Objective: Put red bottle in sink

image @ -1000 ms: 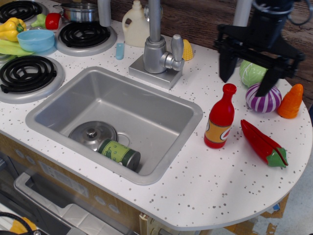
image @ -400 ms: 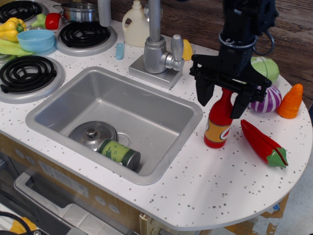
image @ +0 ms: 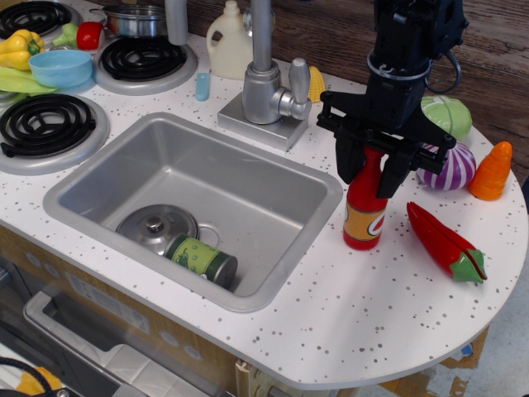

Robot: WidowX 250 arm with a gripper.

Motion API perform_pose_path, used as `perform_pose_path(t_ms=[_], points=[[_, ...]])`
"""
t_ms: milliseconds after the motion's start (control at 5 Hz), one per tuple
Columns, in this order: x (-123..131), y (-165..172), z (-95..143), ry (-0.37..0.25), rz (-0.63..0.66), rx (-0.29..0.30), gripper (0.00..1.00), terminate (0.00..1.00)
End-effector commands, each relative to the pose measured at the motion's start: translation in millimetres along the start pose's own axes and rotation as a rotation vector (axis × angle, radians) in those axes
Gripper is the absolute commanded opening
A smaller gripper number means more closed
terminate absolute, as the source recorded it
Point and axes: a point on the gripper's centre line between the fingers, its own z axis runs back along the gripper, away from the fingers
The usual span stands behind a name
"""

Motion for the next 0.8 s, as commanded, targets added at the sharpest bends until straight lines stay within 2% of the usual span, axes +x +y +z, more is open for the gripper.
perform_pose_path(t_ms=[0, 200, 400, 600], points=[[4.2, 38.5, 45.3, -0.020, -0.035, 0.065, 0.00, 0.00], [1.8, 84.1, 48.1, 0.009, -0.096, 0.112, 0.00, 0.00], [0.2, 116.8, 30.4, 0.004, -0.130, 0.110, 0.00, 0.00], [-0.6, 136.0, -1.7, -0.021, -0.134, 0.061, 0.00, 0.00]])
